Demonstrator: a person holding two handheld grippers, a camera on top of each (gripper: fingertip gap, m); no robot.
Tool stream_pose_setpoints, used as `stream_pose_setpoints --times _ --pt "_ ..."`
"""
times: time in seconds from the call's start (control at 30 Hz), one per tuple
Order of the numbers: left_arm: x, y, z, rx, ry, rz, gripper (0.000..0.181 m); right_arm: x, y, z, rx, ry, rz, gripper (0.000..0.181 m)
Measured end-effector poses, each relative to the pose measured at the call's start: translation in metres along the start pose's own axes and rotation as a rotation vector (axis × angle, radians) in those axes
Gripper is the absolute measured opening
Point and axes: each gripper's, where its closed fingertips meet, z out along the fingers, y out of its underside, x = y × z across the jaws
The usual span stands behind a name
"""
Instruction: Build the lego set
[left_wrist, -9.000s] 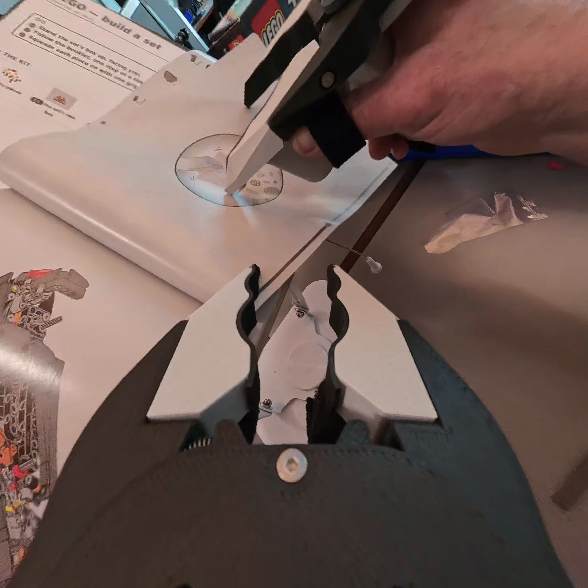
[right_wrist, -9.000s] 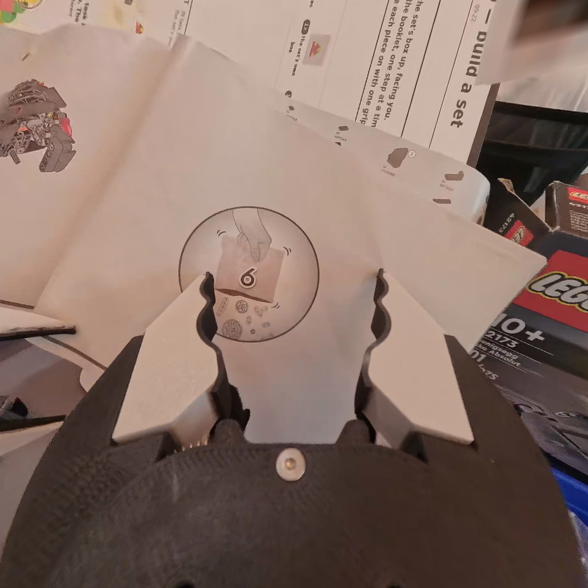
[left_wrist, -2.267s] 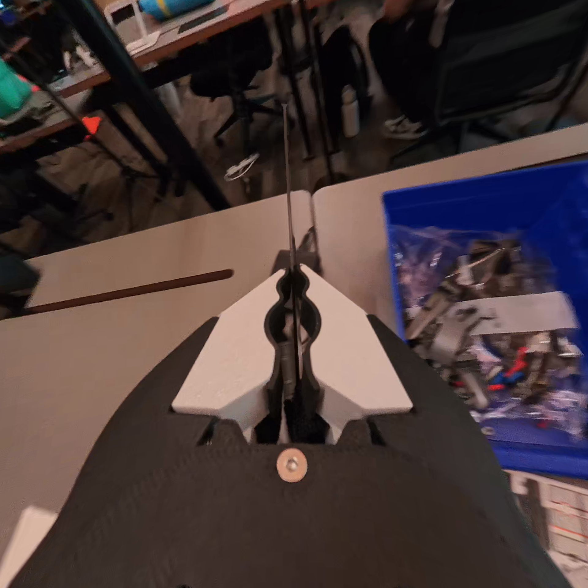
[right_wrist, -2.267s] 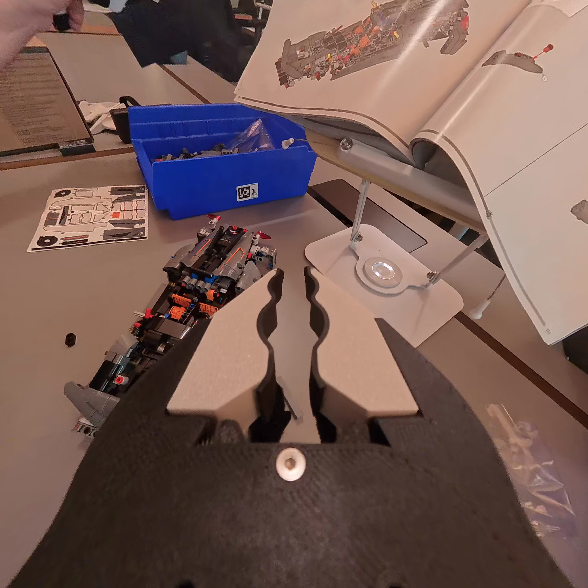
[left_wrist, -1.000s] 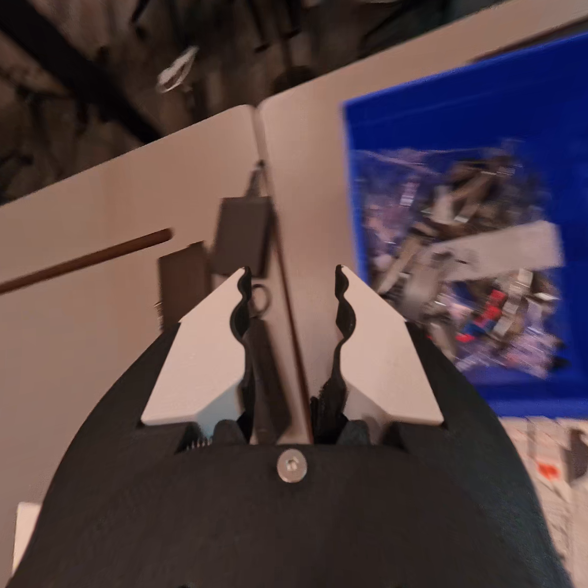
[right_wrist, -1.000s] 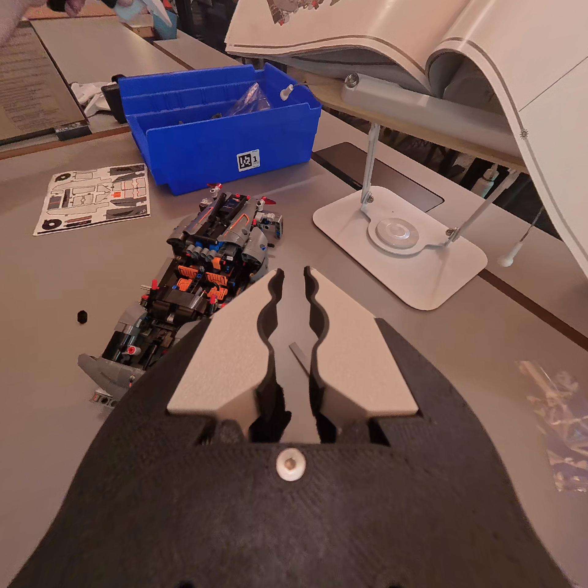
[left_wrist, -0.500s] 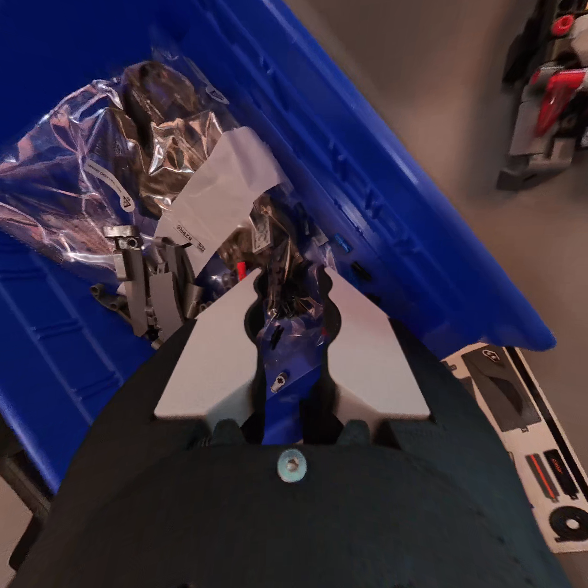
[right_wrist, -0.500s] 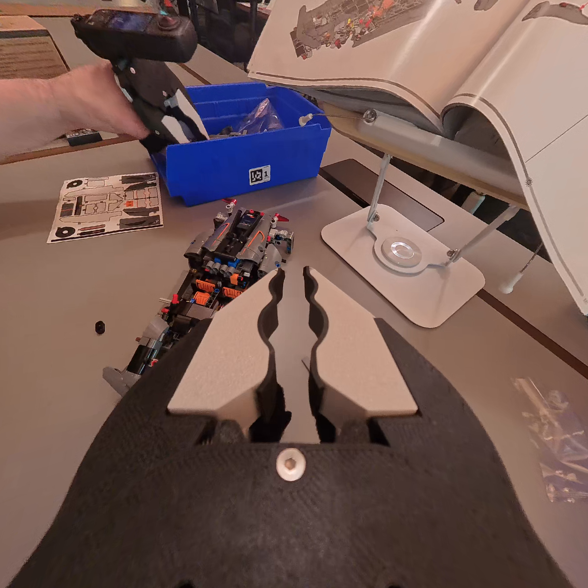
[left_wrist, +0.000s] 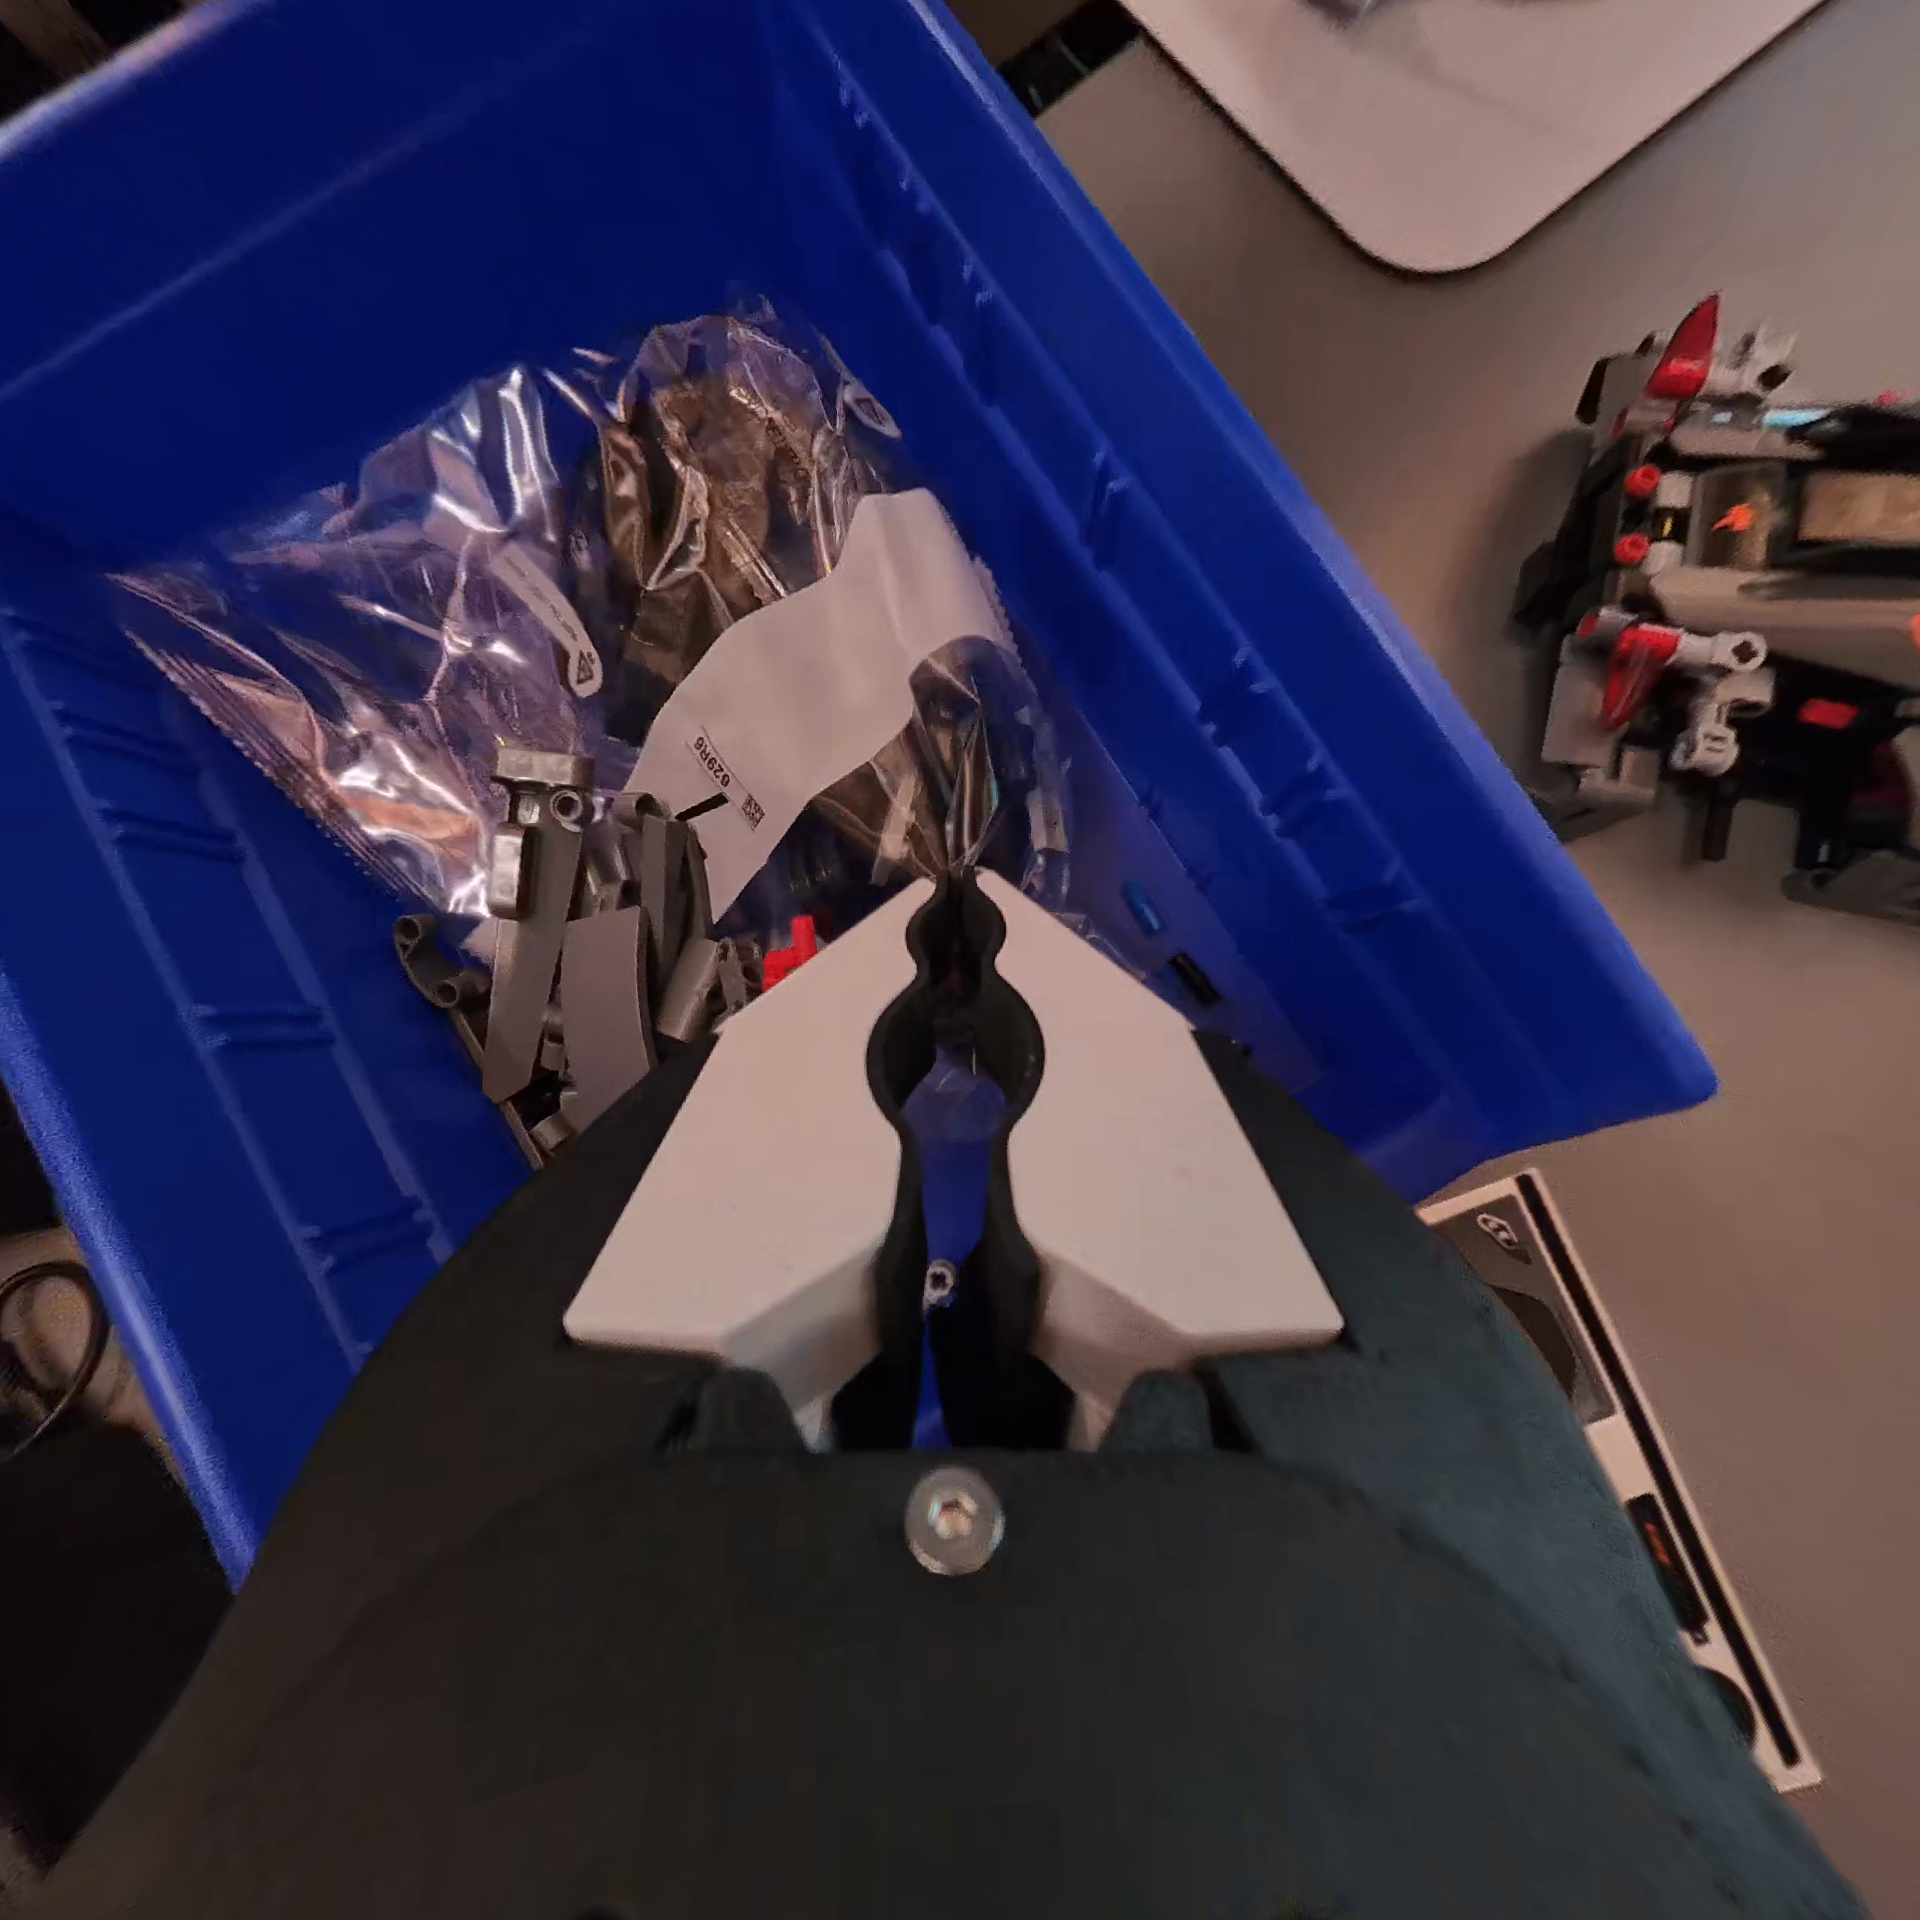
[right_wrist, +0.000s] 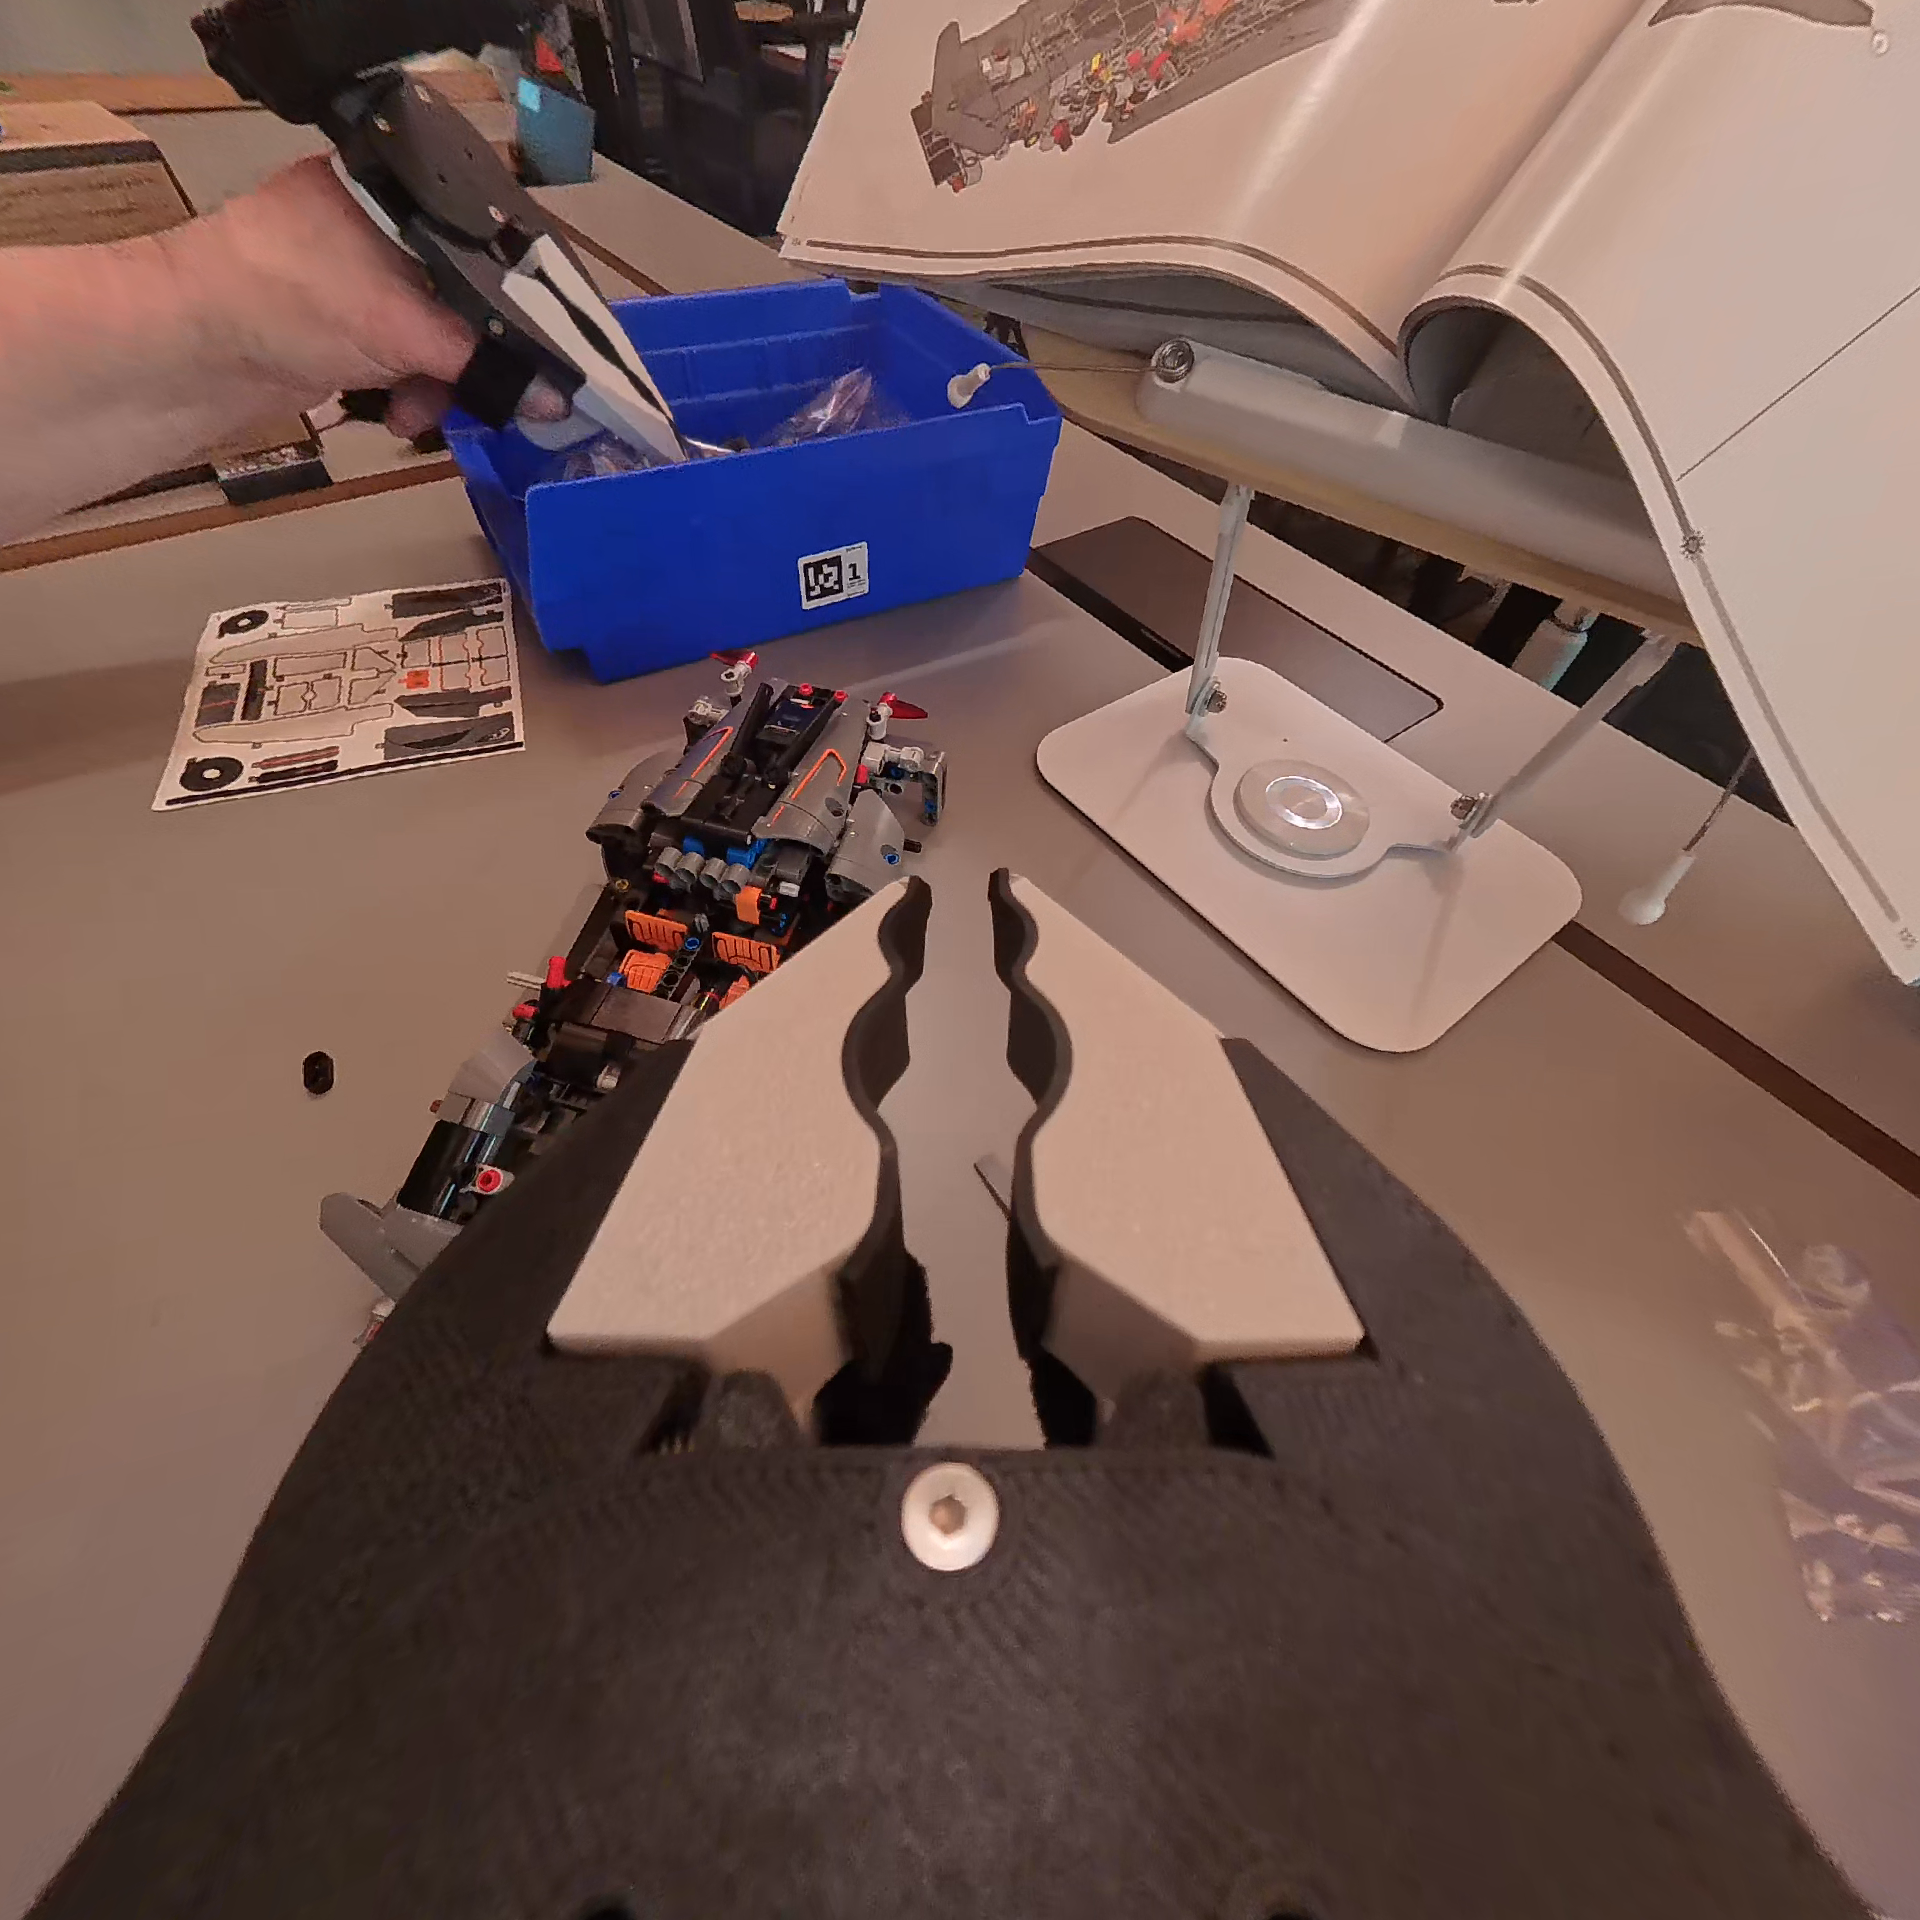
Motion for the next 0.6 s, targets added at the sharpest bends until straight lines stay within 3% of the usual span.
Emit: stream_pose_setpoints --times 0.03,0.17,0.6 --pt "-0.002 -0.001 -0.001 0.007 0.001 -0.009 0.0 0.0 0.001 0.0 0.0 -0.001 0.003 0.011" --pt "-0.013 -0.01 -0.01 0.062 -0.011 -0.05 0.0 0.0 0.005 0.0 -0.003 -0.005 0.012 0.011" --pt "-0.044 -0.047 -0.046 0.348 0.154 -0.35 0.0 0.004 0.006 -0.005 0.02 -0.005 0.03 0.011"
